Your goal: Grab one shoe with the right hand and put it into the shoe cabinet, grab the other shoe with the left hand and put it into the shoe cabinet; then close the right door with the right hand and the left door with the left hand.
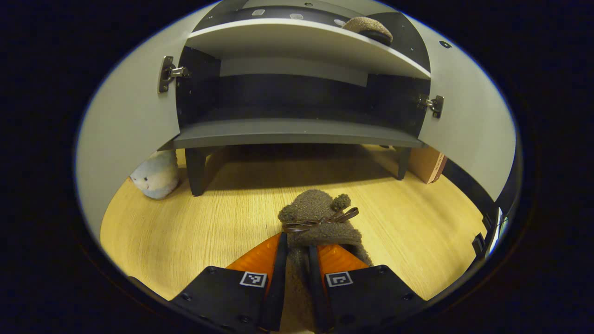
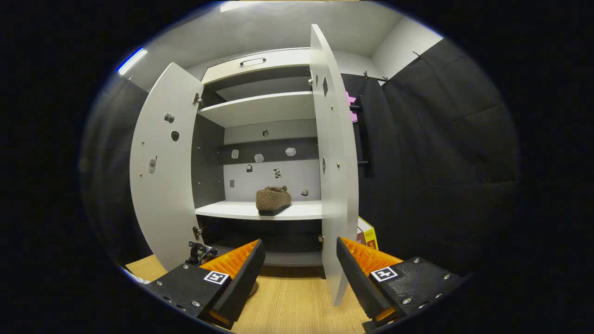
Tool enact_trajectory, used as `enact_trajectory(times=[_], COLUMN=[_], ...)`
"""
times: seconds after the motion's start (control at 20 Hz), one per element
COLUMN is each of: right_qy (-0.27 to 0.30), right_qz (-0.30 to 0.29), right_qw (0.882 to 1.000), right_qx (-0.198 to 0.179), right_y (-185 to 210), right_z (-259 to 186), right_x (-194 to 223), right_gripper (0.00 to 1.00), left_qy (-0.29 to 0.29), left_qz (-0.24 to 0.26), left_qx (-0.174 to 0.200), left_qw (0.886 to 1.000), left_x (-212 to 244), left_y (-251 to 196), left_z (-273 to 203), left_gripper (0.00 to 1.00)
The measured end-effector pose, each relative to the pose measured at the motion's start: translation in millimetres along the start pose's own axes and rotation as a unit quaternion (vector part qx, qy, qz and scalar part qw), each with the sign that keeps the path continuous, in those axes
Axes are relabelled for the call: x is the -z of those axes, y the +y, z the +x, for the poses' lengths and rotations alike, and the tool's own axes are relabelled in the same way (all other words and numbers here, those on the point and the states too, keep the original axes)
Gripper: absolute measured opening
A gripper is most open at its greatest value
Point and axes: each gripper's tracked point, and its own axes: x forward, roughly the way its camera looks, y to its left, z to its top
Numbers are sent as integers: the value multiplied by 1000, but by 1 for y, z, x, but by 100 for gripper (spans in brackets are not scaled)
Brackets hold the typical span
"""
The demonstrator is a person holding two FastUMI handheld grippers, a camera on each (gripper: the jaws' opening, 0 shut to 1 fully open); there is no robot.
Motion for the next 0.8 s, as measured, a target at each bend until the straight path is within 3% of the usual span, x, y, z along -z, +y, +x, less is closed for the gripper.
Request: enact_trajectory(times=[0.35, 0.6, 0.8], right_qy=[-12, -20, -27], right_qz=[1, 4, 2], right_qw=[999, 999, 999], right_qx=[-31, -37, -32], right_y=[18, 28, 23], right_z=[8, 1, -1], right_x=[-3, -7, -10], right_gripper=[95, 95, 95], left_qy=[-123, -213, -257], left_qz=[-16, -9, -12], left_qx=[-7, -17, -21], left_qw=[992, 977, 966], left_x=[-96, -220, -330], left_y=[-26, -36, -25], left_z=[-103, -158, -166], left_gripper=[32, 32, 31])
